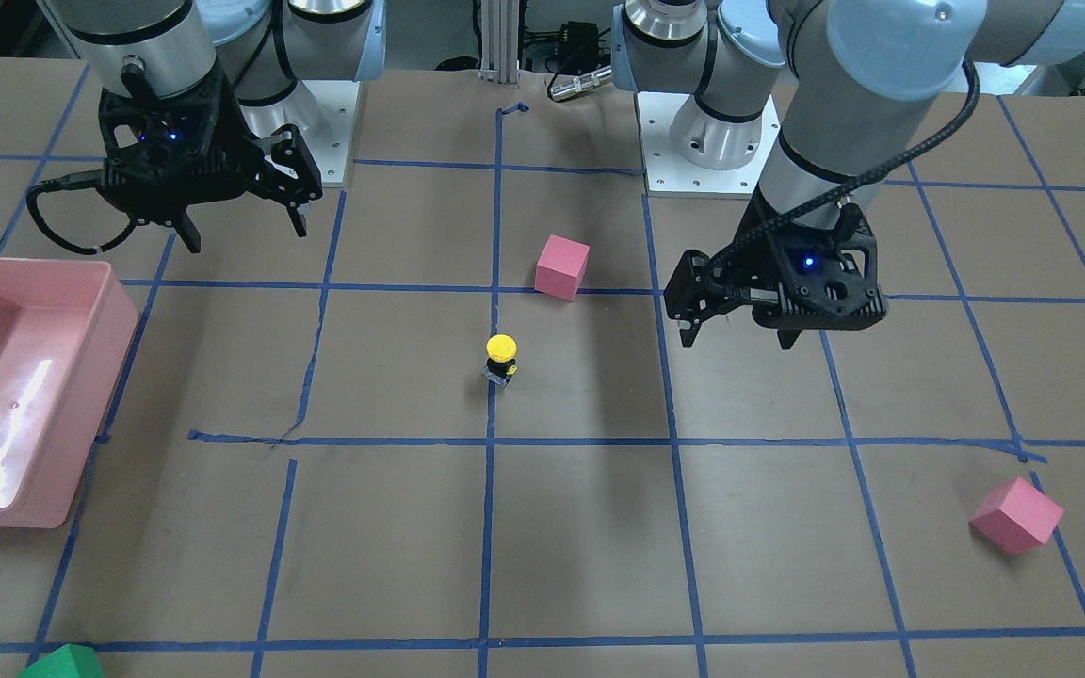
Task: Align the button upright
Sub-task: 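Open the left gripper and withdraw it from the upright button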
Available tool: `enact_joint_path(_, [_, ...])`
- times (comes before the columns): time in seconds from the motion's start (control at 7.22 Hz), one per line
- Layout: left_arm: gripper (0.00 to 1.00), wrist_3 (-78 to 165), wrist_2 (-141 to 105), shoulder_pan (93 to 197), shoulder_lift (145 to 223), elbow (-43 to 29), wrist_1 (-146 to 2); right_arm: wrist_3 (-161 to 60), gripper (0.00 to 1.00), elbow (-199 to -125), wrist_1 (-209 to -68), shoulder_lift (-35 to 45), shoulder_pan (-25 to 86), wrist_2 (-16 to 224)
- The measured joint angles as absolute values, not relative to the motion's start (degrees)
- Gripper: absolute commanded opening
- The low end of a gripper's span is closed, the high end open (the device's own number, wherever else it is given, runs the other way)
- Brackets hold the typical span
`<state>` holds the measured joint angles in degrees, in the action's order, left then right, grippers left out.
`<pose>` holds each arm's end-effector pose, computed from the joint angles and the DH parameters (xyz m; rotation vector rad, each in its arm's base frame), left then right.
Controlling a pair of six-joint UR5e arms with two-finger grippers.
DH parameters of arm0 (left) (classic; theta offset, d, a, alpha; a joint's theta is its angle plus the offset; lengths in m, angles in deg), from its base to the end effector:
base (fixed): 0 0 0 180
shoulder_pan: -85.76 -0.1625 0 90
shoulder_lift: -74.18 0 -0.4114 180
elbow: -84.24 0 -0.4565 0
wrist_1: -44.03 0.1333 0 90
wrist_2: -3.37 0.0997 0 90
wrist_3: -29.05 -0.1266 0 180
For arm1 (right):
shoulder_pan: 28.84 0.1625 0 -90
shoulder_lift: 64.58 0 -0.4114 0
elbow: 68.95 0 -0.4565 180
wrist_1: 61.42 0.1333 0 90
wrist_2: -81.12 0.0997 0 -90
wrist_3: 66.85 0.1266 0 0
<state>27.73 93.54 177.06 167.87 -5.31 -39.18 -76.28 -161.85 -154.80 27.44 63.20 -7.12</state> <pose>-0.1463 -0.5864 0.4271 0.0716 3.1363 -0.0972 0.1566 -0.5418 0.4446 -0.3121 3.0973 -0.0709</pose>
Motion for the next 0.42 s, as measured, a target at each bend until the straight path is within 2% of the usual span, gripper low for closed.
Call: enact_joint_path(0.42, [1.00, 24.4, 93.9, 175.3, 164.6, -5.8, -45.5, -76.2, 1.00, -161.9, -154.7, 27.4, 63.2, -6.9])
